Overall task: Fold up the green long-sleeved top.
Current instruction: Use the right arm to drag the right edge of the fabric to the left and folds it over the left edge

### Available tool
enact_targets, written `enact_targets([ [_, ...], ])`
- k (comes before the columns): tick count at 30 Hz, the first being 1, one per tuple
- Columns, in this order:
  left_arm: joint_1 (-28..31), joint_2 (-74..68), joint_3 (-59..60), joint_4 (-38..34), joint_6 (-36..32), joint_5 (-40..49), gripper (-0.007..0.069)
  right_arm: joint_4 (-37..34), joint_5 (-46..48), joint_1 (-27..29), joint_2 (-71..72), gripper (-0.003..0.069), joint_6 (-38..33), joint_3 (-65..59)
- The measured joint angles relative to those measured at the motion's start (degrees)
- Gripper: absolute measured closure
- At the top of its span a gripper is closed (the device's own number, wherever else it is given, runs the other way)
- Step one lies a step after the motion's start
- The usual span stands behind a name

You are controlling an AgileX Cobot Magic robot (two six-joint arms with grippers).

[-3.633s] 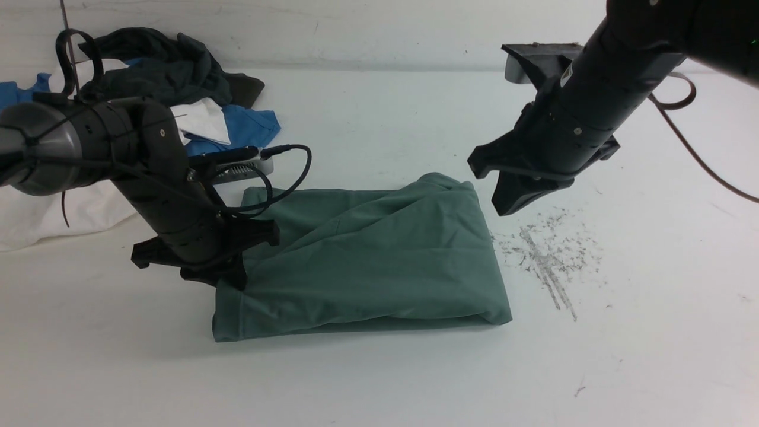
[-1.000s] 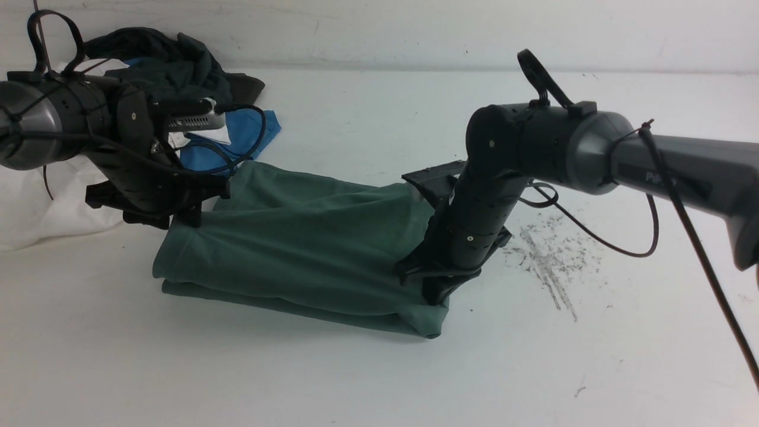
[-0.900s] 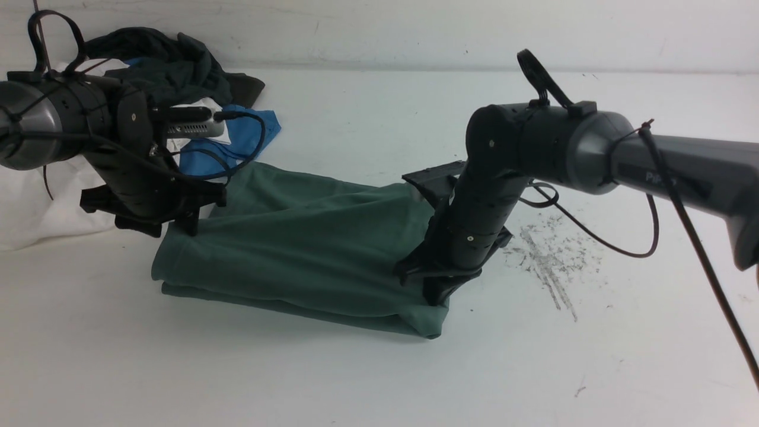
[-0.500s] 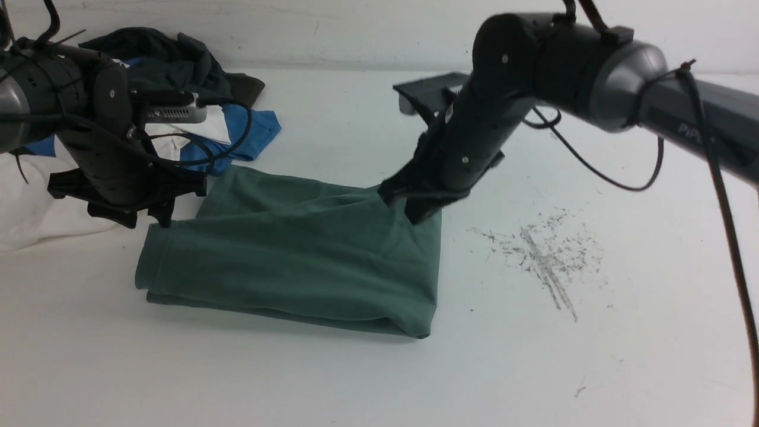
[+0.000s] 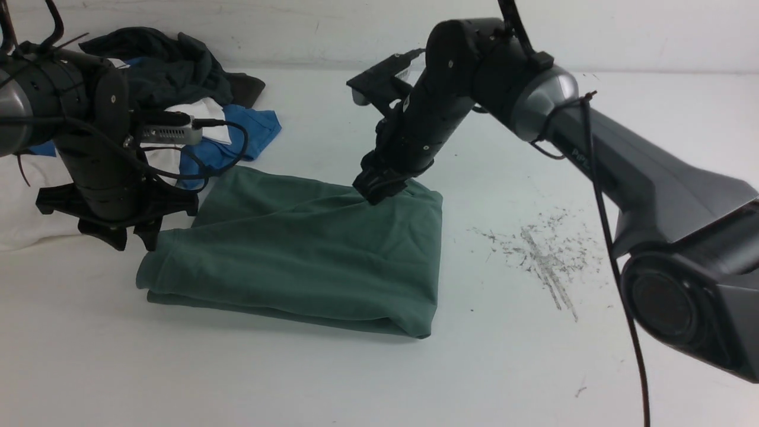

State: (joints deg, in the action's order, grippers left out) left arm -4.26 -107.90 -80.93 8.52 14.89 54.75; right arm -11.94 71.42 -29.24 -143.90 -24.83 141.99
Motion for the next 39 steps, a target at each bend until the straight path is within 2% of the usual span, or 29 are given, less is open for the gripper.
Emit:
enact_targets([
  [3,-0.7,1.1,0.1,-1.4,-1.2,1.2,0.0434,1.6,0.1,0.0,-0.7,0.0239,-0.2,0.6],
  [5,-1.7,2.3,0.5,-4.4,-4.1,2.3,0.0526,3.8,0.2,0.0,-1.0,0.0178,-0.2,1.0],
  [7,-2.7,2.7,2.3,-7.1,-6.6,1.9,0.0598,5.4,0.2,0.0,-1.0,0.0159,0.0,1.1],
  [10,-3.3,2.3,5.3,-10.0,-8.0,-1.0,0.0628,5.8,0.3,0.0,-1.2,0.016,-1.6,1.1],
  [13,-3.3,1.1,6.7,-10.8,-8.2,-3.6,0.0629,5.2,0.3,0.0,-1.6,0.0205,-3.2,1.1],
  [15,-3.3,0.3,6.9,-11.0,-8.2,-4.4,0.0629,4.6,0.3,0.0,-1.9,0.0296,-3.8,1.1],
  [16,-3.3,0.2,6.9,-11.1,-8.2,-4.4,0.0629,4.5,0.4,0.0,-1.9,0.0296,-3.9,1.1],
  [18,-3.3,-0.2,6.9,-11.2,-8.2,-4.7,0.0629,3.6,0.4,0.0,-2.2,0.0467,-4.7,1.1],
  [19,-3.3,-0.2,6.9,-11.2,-8.2,-4.7,0.0629,3.5,0.4,0.0,-2.2,0.0482,-4.7,1.1],
  [20,-3.3,-0.2,6.9,-11.3,-8.4,-4.8,0.0629,3.1,0.4,0.0,-2.3,0.0584,-4.9,1.1],
  [22,-3.3,-0.2,6.9,-11.3,-8.6,-4.8,0.0629,3.0,0.4,0.0,-2.3,0.0648,-4.9,1.1],
  [39,-3.3,1.3,6.9,-11.5,-8.6,-4.3,0.0629,2.9,1.0,1.5,-1.1,0.0665,-4.0,8.8],
])
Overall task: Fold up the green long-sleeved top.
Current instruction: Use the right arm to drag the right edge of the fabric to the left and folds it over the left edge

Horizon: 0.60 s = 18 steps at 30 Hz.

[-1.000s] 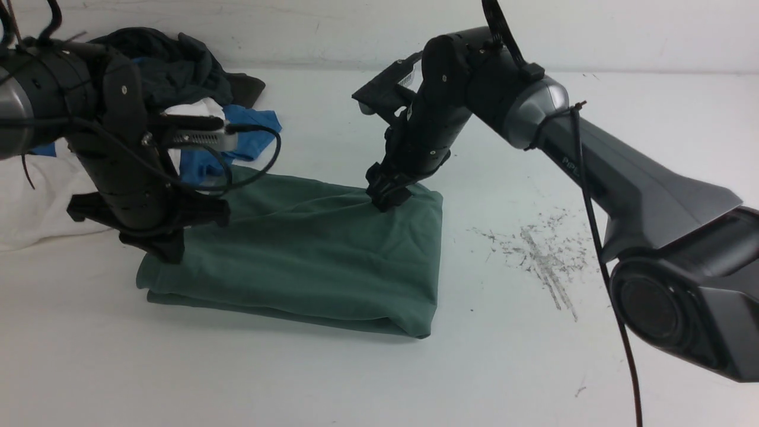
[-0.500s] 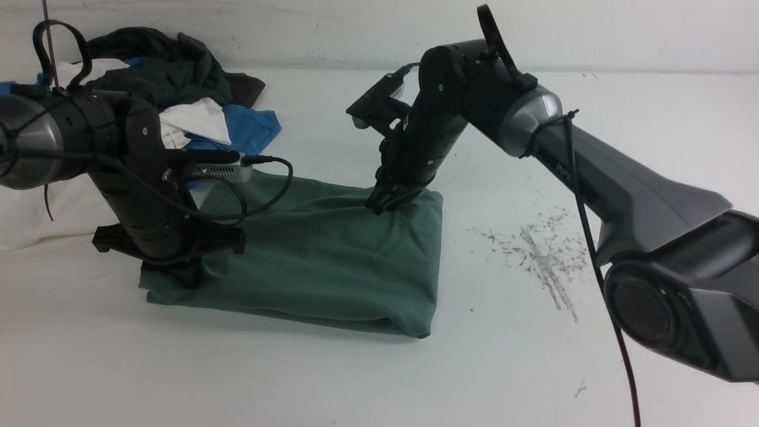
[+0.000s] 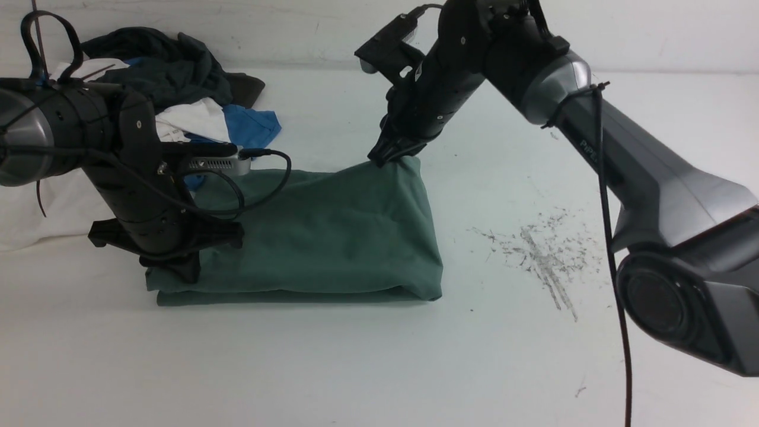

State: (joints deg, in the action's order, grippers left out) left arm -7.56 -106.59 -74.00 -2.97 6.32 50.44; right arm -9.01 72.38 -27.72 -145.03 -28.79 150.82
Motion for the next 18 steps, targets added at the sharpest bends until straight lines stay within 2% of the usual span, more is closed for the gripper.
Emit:
enact_targets([
  [6,0.0,0.0,0.0,-1.5,-0.2,0.1,0.0629,-0.7,-4.8,0.0,-1.9,0.0665,2.9,0.1],
  [18,0.0,0.0,0.0,-2.0,-0.6,0.4,0.0629,-0.5,-5.0,0.0,-2.4,0.0665,3.1,0.1],
])
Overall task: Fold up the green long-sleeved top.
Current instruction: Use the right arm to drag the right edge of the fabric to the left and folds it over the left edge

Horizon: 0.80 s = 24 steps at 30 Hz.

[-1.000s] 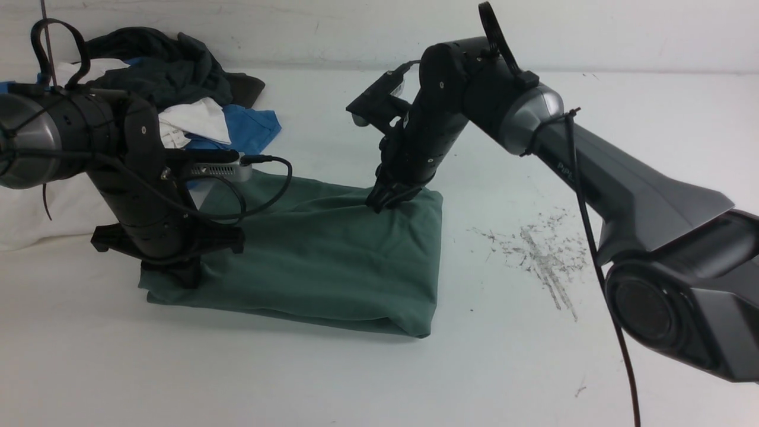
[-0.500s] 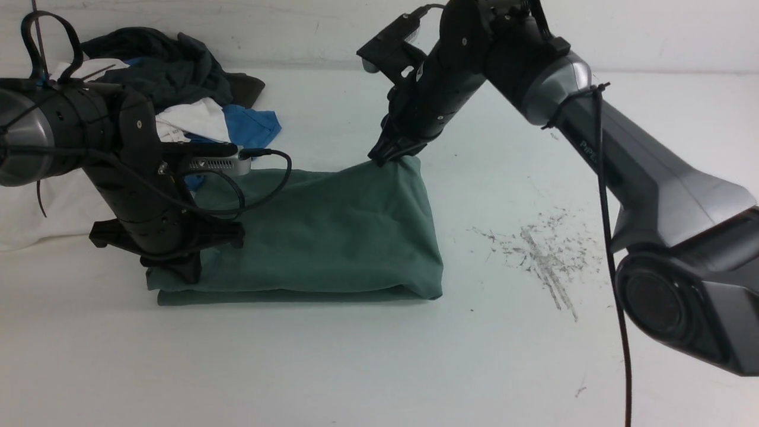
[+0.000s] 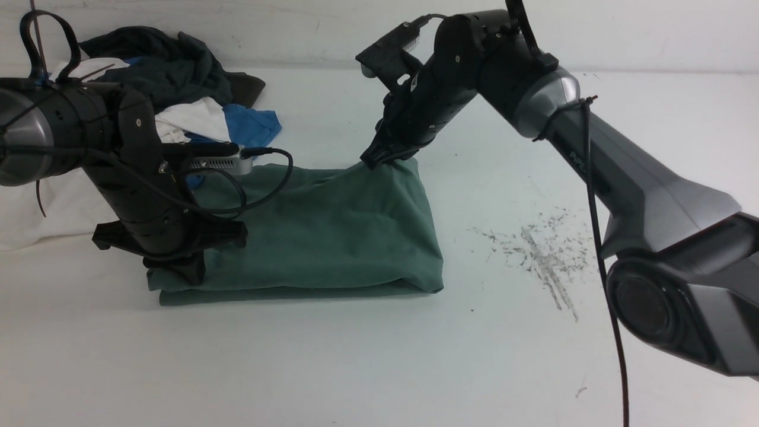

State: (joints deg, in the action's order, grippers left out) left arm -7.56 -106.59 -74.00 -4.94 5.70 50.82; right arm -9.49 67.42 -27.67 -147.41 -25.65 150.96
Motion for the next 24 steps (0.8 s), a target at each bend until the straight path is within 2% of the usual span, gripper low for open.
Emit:
enact_targets([
  [4,0.0,0.0,0.0,-0.2,0.0,0.0,0.0629,0.2,0.0,0.0,0.0,0.0645,0.0,0.0],
  [9,0.0,0.1,0.0,-0.4,-0.8,0.1,0.0629,0.0,0.1,0.0,0.2,0.042,1.6,0.0],
  [10,0.0,0.2,0.0,-0.4,-0.8,0.1,0.0629,0.0,0.0,0.0,0.2,0.0409,1.9,0.0],
  [11,0.0,0.7,0.0,-0.4,-0.9,0.1,0.0629,0.2,0.6,0.0,0.5,0.0329,3.8,0.0],
  [12,0.0,1.0,0.0,-0.4,-0.9,0.1,0.0629,0.4,1.1,0.0,0.7,0.0296,4.7,0.0],
  [13,0.0,2.0,0.0,-0.4,-0.9,-0.1,0.0629,1.6,3.3,0.0,1.5,0.0216,7.3,0.0],
  [16,0.0,3.6,0.0,-0.5,-0.9,-1.1,0.0629,4.8,4.6,0.0,3.8,0.0136,10.9,0.0],
  [18,0.0,3.8,0.0,-0.6,-0.9,-1.5,0.0629,6.2,4.8,0.0,5.0,0.013,12.8,0.0],
  [20,0.0,4.2,0.0,-0.9,-0.9,-2.4,0.0629,8.3,4.8,0.2,7.2,0.0177,15.3,0.0],
  [23,0.1,4.1,0.0,-1.1,-0.9,-7.1,0.0629,8.1,4.7,0.7,9.4,0.0396,17.5,-2.1],
  [24,0.1,4.1,0.0,-1.1,-0.9,-7.7,0.0629,7.9,4.7,0.7,9.5,0.0414,17.5,-2.1],
])
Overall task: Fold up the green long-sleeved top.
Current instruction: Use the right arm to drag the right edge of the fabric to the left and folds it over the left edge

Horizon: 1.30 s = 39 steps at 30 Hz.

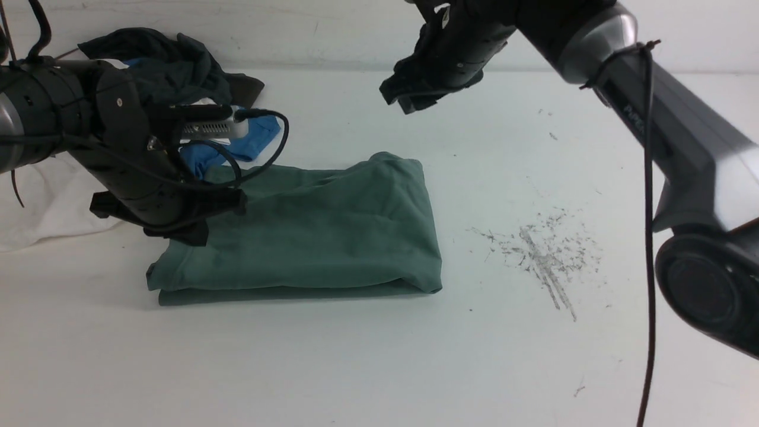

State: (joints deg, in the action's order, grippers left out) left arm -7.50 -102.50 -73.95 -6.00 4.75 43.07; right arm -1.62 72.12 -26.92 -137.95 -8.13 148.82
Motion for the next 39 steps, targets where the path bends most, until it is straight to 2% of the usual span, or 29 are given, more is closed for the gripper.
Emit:
enact_targets([
  [1,0.1,-0.4,-0.5,-0.3,0.0,-1.2,0.0629,-1.8,0.0,0.3,0.6,0.0536,-0.4,-2.5],
  [3,0.6,-2.0,-1.6,-0.7,-0.6,-2.4,0.0629,-5.4,0.0,0.8,0.8,0.0631,-2.7,-7.4],
  [5,1.0,-4.5,-2.6,-0.8,-1.2,-2.3,0.0629,-8.7,0.0,1.1,0.8,0.0659,-5.0,-11.9],
  [9,2.4,-10.2,-3.2,-1.1,-1.3,-0.5,0.0629,-16.6,0.0,2.1,0.2,0.0671,-9.4,-19.8],
  [13,3.3,-13.4,-4.3,-2.4,-1.4,0.5,0.0629,-20.5,-0.5,2.3,-1.8,0.0673,-11.9,-22.0],
  [18,3.3,-13.7,-4.6,-2.4,-2.3,1.1,0.0629,-20.8,-1.1,1.7,-3.7,0.0673,-11.2,-22.4],
  [25,3.1,-12.8,-3.9,-2.9,-4.1,2.0,0.0629,-13.7,-2.7,-0.6,-2.8,0.0673,-3.8,-24.1],
  [32,-0.6,-8.9,2.5,-2.5,-5.1,2.9,0.0629,-15.0,-6.4,-0.4,4.8,0.0673,-5.3,-39.8],
  [39,-2.1,-2.6,12.0,-6.7,-4.2,0.3,0.0629,-14.9,-5.8,-0.2,15.2,0.0673,-4.2,-57.5],
])
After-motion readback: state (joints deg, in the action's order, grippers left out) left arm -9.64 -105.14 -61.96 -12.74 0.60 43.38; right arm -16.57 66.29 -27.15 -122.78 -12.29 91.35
